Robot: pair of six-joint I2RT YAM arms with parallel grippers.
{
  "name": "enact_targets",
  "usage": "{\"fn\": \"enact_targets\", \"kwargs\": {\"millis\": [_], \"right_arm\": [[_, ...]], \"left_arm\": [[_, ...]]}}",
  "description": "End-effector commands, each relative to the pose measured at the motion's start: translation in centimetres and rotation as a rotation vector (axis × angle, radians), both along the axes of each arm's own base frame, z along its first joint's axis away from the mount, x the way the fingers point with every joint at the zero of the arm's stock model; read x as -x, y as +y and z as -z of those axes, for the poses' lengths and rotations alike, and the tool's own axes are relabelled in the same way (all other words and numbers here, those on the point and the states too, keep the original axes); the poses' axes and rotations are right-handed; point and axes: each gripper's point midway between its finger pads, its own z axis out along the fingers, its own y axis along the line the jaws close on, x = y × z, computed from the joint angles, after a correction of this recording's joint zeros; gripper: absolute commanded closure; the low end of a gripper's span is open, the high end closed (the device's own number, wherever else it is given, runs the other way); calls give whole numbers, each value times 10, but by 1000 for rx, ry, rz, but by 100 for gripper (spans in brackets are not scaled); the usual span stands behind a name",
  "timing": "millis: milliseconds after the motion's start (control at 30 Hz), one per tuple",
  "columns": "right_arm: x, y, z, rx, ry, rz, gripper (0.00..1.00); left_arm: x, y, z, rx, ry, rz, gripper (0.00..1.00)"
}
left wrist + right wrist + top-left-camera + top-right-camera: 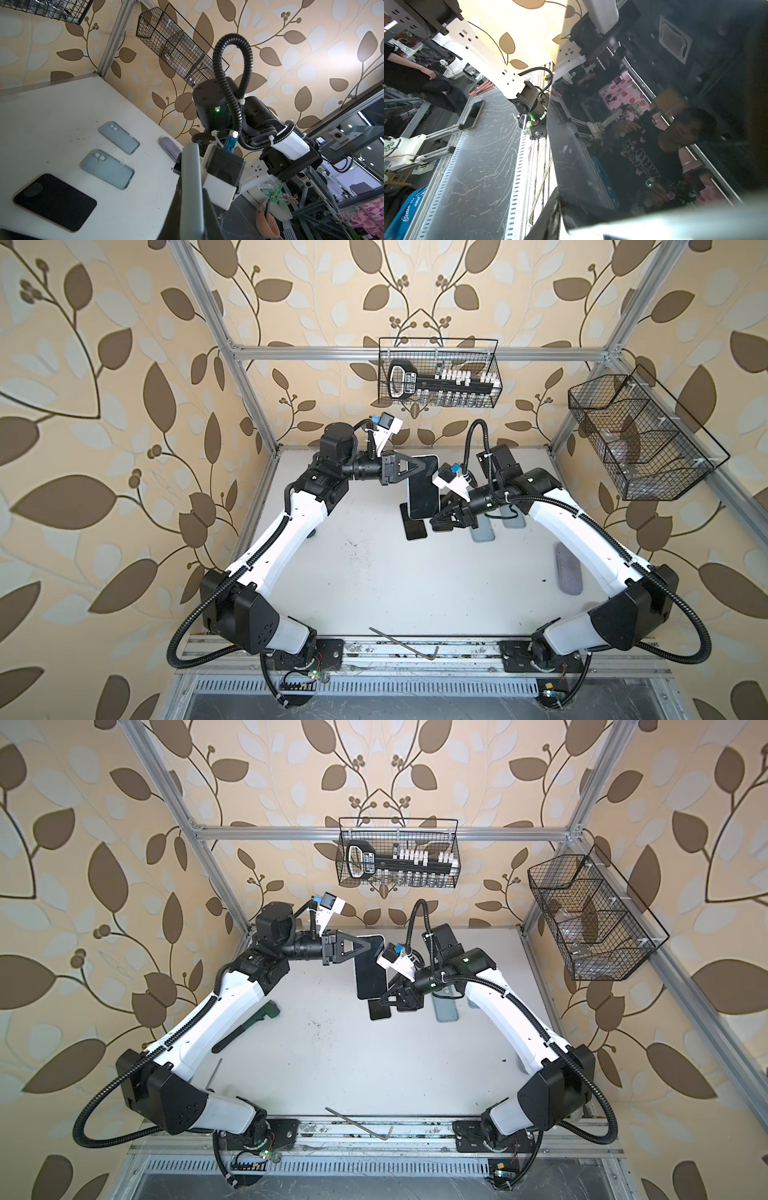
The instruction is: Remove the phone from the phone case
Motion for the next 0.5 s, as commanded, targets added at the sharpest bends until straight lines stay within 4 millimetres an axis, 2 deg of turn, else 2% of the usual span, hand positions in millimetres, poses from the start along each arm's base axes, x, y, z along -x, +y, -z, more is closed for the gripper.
{"fn": "enact_targets", "kwargs": {"millis": [0,200,467], "right_arm": [[3,1,-4,-14,-3,-36,72],[5,0,-6,-27,0,-44,78],[8,-1,-15,-64,-2,-58,76]], "left_arm": [[18,6,-41,63,-138,34,100],[18,5,-42,70,-131,37,100],[17,5,-37,68,-119,40,100]]}}
